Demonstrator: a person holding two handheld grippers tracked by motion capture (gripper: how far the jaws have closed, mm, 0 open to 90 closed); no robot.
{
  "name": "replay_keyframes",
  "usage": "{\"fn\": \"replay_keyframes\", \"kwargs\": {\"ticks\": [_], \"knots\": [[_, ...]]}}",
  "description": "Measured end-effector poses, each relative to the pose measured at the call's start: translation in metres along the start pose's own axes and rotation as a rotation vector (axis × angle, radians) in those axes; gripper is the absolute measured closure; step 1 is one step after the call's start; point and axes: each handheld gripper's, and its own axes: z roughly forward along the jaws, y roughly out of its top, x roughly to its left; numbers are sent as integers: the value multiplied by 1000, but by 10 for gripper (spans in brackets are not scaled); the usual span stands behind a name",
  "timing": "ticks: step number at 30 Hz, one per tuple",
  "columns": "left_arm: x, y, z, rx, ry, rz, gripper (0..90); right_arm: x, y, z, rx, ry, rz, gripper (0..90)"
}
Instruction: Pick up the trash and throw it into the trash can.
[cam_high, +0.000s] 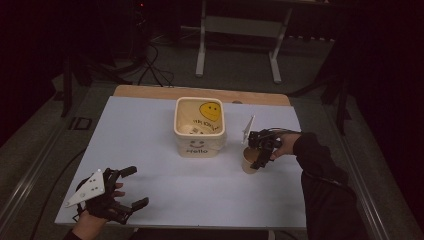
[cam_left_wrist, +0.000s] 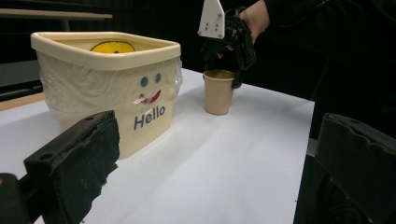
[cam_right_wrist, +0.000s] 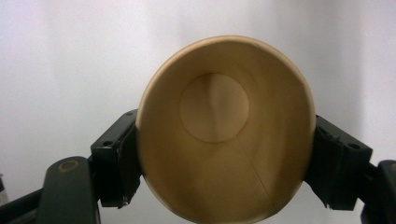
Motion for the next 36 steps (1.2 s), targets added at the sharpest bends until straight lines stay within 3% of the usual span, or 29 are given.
{"fn": "replay_keyframes", "kwargs": {"ticks": [17, 36], "knots": [[0, 0, 1, 1, 3, 5, 8, 5, 3, -33, -8, 12, -3, 232], [0, 0, 1, -1, 4, 8, 8, 14, 14, -81, -9, -24, -17, 241]]}}
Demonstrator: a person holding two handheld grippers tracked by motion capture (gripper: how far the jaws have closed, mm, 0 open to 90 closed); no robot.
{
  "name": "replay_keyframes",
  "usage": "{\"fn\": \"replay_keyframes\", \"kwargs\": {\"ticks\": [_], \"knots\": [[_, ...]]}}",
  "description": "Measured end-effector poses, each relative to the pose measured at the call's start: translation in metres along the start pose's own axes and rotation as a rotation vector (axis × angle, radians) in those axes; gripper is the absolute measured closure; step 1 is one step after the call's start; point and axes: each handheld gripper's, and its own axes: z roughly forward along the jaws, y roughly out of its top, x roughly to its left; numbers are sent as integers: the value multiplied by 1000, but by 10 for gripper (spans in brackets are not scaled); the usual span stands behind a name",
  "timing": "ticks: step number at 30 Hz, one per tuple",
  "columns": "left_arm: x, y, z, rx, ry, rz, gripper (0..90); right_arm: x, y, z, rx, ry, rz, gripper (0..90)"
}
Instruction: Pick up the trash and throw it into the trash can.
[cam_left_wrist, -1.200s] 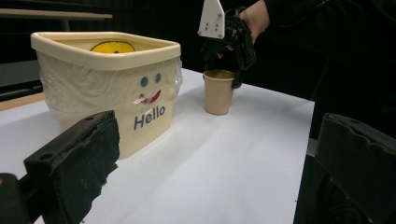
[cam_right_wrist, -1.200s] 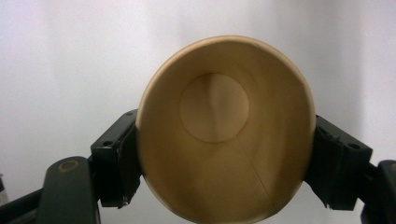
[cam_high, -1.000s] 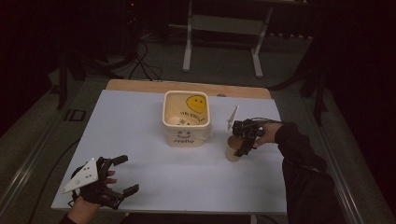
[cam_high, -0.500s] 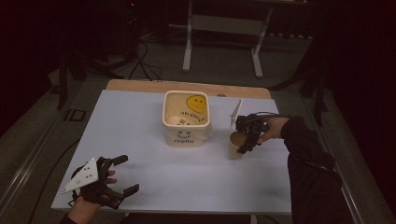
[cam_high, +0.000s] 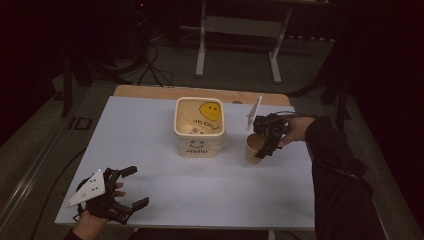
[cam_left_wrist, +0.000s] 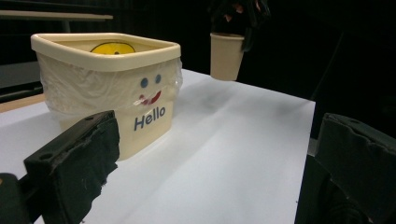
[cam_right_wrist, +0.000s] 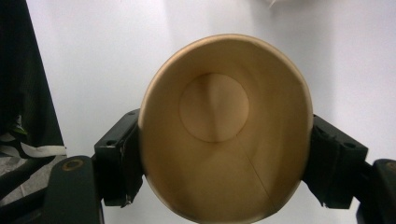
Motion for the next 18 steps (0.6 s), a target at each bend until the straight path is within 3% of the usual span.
{"fn": "replay_keyframes", "kwargs": {"ticks": [18], "knots": [[-1, 0, 0, 1, -5, 6, 8, 0, 16, -32, -27, -28, -22, 246]]}}
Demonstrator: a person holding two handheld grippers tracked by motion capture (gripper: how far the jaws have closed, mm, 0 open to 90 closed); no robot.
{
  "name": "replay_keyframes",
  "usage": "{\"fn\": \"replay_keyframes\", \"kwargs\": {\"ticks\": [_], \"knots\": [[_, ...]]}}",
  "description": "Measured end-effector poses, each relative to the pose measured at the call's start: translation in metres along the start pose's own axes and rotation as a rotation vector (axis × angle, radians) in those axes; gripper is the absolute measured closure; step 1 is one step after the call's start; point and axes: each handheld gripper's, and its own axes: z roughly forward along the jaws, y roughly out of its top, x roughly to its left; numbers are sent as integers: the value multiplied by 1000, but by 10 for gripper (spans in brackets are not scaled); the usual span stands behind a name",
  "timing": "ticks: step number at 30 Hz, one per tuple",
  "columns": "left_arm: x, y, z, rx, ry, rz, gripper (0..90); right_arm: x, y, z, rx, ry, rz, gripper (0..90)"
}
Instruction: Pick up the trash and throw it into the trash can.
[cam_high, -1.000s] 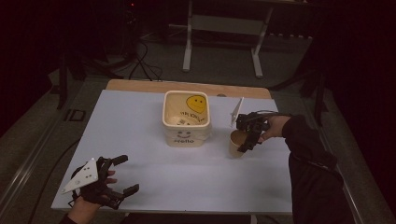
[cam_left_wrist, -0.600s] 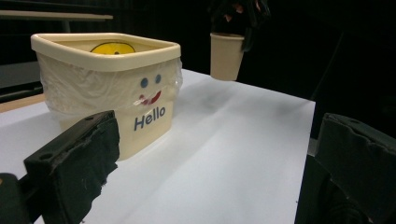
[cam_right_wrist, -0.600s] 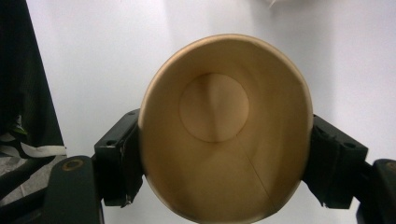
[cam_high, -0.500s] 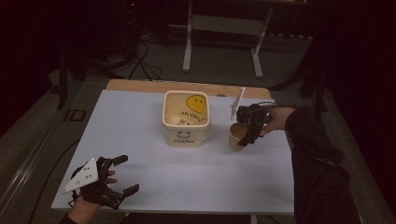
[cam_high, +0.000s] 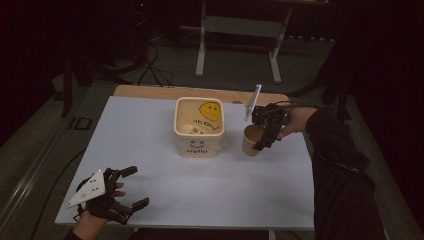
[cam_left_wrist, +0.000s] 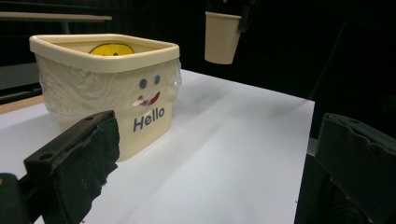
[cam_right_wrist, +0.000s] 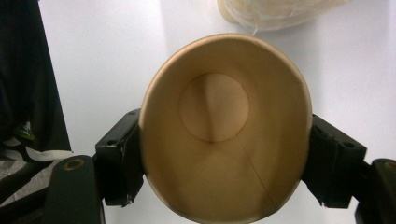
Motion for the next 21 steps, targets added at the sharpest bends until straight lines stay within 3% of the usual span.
{"fn": "replay_keyframes", "kwargs": {"ticks": [21], "knots": [[0, 0, 1, 0, 7, -6, 8, -12, 30, -30, -27, -15, -23, 255]]}}
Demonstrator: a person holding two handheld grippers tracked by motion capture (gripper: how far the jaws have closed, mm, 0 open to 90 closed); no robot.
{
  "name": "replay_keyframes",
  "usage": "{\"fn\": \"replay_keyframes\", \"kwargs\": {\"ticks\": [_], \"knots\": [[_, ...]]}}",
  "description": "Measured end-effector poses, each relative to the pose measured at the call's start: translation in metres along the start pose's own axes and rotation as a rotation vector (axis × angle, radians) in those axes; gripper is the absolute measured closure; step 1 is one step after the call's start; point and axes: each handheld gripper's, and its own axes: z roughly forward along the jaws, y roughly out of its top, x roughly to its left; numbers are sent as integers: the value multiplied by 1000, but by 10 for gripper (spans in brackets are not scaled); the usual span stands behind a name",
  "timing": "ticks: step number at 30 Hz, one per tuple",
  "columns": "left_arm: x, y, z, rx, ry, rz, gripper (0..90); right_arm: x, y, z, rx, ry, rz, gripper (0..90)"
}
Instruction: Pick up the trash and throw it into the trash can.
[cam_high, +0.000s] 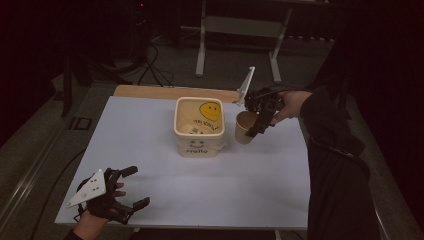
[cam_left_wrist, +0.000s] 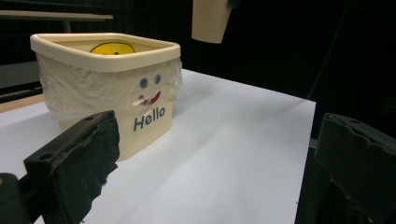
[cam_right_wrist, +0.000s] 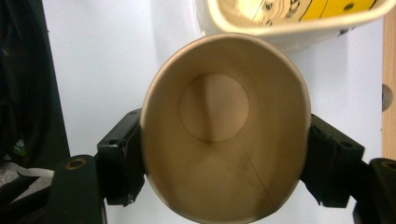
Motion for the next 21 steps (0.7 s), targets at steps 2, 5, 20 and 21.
{"fn": "replay_keyframes", "kwargs": {"ticks": [2, 5, 20, 21], "knots": [[0, 0, 0, 1, 1, -1, 8, -2, 4, -3, -2, 0, -4, 255], [0, 0, 0, 1, 1, -2, 8, -3, 10, -6, -6, -3, -9, 255], [1, -1, -1, -4, -12, -1, 8, -9, 33, -17, -16, -21, -27, 255], [1, -1, -1, -4, -13, -2, 8, -9, 35, -18, -15, -23, -26, 255]]}}
